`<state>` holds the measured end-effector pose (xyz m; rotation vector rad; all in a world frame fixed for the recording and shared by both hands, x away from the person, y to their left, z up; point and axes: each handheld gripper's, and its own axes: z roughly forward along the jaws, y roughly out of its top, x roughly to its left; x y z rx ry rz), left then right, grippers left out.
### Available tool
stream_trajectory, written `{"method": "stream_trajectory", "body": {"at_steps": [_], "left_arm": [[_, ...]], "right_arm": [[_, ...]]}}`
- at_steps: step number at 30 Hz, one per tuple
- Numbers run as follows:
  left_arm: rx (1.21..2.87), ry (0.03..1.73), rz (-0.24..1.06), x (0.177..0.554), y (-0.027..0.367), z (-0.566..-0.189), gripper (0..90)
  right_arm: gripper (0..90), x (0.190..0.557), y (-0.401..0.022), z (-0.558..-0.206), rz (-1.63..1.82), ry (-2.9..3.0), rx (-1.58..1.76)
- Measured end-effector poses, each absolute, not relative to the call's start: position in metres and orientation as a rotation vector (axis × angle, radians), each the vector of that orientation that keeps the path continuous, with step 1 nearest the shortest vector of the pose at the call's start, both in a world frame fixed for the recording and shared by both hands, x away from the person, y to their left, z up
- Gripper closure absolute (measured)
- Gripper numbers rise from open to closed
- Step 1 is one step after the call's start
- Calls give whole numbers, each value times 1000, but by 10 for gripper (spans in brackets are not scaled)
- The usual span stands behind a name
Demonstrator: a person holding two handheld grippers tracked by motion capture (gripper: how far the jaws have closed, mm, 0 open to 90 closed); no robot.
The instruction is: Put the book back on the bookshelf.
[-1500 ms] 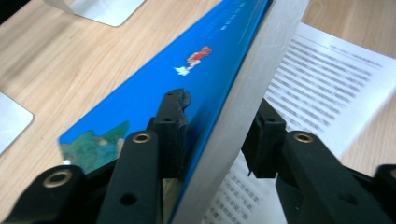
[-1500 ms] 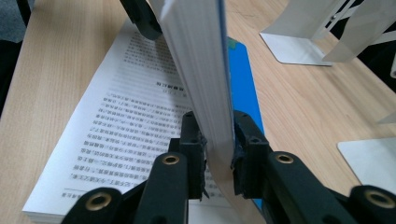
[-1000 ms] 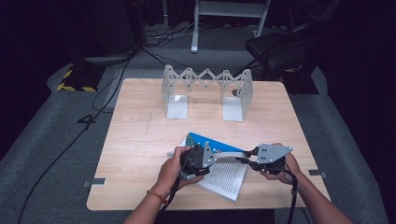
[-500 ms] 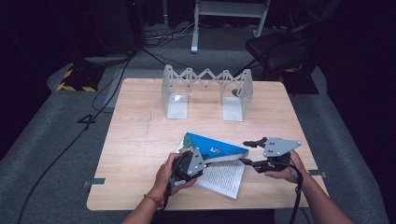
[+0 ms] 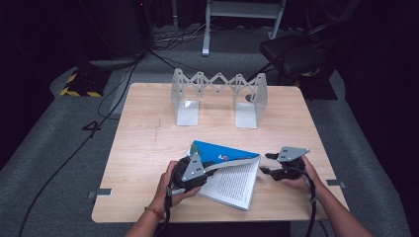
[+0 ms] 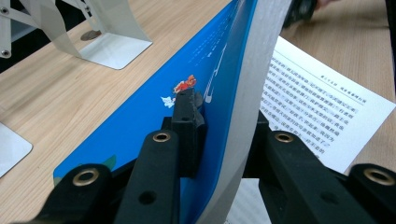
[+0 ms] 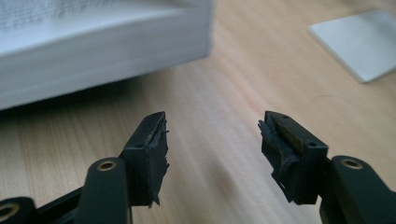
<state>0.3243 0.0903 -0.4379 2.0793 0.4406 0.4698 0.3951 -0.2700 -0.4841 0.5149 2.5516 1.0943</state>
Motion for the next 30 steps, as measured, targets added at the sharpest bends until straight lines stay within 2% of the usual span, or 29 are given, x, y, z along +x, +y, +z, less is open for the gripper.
{"method": "stream_trajectory", "body": {"at_steps": [6,7,14,15,25,30], "left_arm": [[2065,445,450,326,89,-437,743],[2056,446,453,325,90,-435,744],[1944,474,429,320,114,-420,755],[1927,488,422,320,117,-419,757],[1800,597,434,315,160,-417,768],[1800,628,484,311,171,-418,768]], "right_arm": [[431,386,-258,-479,1202,2491,446],[498,384,-260,-474,1262,2469,462],[501,378,-253,-442,1416,2320,479],[501,378,-245,-429,1400,2302,447],[501,382,-202,-390,1386,2261,371],[502,379,-179,-374,1430,2224,323]]}}
